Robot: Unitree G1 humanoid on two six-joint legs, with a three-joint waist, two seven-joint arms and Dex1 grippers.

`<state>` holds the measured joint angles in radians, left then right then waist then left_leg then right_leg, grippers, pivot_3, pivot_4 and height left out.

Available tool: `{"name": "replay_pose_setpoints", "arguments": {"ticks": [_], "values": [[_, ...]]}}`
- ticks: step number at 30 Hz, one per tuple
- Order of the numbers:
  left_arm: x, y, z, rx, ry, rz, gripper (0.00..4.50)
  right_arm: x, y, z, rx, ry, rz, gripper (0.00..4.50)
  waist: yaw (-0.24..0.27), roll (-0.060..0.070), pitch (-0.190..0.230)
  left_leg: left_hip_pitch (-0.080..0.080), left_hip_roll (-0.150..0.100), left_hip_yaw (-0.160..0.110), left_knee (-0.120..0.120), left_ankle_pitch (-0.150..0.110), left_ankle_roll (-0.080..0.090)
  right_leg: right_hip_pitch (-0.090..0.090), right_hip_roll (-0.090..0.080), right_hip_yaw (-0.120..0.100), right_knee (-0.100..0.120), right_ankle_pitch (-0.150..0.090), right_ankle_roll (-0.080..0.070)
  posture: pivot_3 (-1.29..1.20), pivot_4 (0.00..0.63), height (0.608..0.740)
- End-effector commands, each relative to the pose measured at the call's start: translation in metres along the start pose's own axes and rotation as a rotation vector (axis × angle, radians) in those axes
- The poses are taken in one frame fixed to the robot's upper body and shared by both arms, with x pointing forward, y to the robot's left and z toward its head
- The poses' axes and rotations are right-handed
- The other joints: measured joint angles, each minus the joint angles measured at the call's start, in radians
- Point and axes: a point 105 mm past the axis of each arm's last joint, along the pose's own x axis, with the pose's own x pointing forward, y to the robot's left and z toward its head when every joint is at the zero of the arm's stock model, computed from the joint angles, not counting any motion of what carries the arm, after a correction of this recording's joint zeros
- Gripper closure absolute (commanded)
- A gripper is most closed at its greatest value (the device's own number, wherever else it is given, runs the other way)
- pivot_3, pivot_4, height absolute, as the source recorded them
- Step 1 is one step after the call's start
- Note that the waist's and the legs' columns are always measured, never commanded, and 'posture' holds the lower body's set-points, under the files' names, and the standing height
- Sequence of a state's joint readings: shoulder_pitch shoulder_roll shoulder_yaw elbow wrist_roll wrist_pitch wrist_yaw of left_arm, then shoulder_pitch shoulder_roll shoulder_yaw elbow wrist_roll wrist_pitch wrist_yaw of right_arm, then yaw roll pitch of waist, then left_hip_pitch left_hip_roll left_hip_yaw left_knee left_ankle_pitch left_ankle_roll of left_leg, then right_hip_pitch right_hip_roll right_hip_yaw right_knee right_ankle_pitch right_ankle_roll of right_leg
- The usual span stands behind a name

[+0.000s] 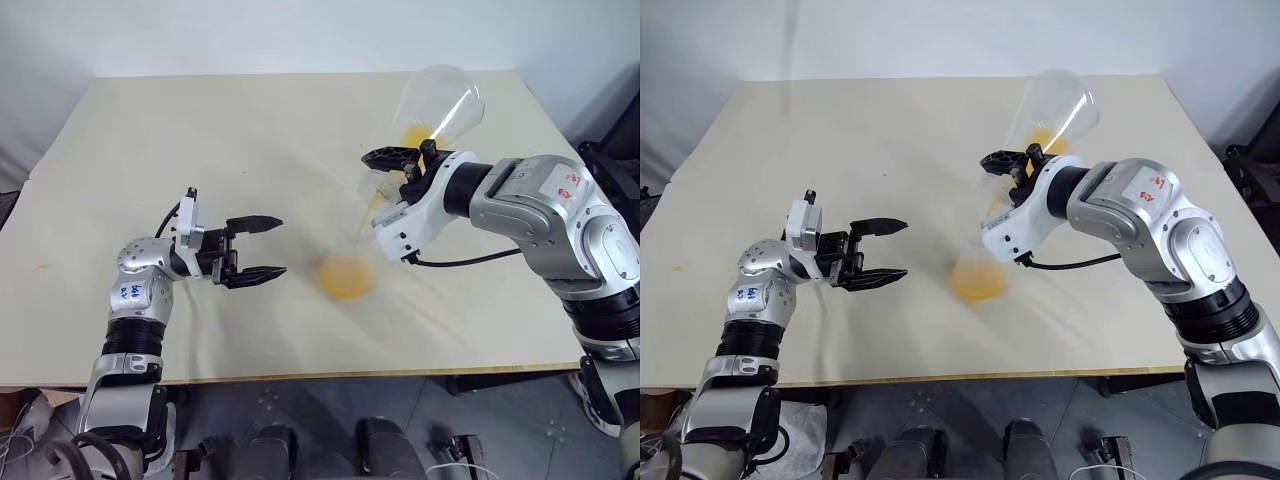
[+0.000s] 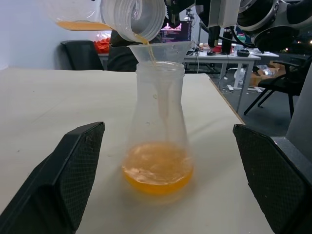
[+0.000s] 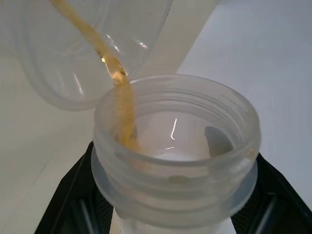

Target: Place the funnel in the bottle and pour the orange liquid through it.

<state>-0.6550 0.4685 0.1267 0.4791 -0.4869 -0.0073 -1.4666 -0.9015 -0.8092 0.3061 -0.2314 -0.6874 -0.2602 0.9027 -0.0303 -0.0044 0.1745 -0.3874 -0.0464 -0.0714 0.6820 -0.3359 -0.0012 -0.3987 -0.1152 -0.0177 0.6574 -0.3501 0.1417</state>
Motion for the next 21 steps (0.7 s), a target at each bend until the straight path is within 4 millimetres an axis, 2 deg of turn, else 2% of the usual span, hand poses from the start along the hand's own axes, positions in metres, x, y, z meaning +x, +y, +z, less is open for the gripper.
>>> {"name": "replay_pose_setpoints", "arguments": {"ticks": [1,21], "values": [[0.0003,0.0018,0.0083,0.033,0.001,-0.012,0.0,-0.0102,-0.0184,-0.0082,-0.033,0.037,-0.064,2.03,0.0,0.0,0.0,0.0,0.0,0.0,0.0,0.0,0.0,0.0,0.0,0.0,0.0,0.0,0.0,0.0,0.15,0.74],[0.001,0.0016,0.0063,0.026,0.001,-0.008,0.0,-0.009,-0.021,-0.0095,-0.063,0.04,-0.069,2.03,0.0,0.0,0.0,0.0,0.0,0.0,0.0,0.0,0.0,0.0,0.0,0.0,0.0,0.0,0.0,0.0,0.15,0.74]]}}
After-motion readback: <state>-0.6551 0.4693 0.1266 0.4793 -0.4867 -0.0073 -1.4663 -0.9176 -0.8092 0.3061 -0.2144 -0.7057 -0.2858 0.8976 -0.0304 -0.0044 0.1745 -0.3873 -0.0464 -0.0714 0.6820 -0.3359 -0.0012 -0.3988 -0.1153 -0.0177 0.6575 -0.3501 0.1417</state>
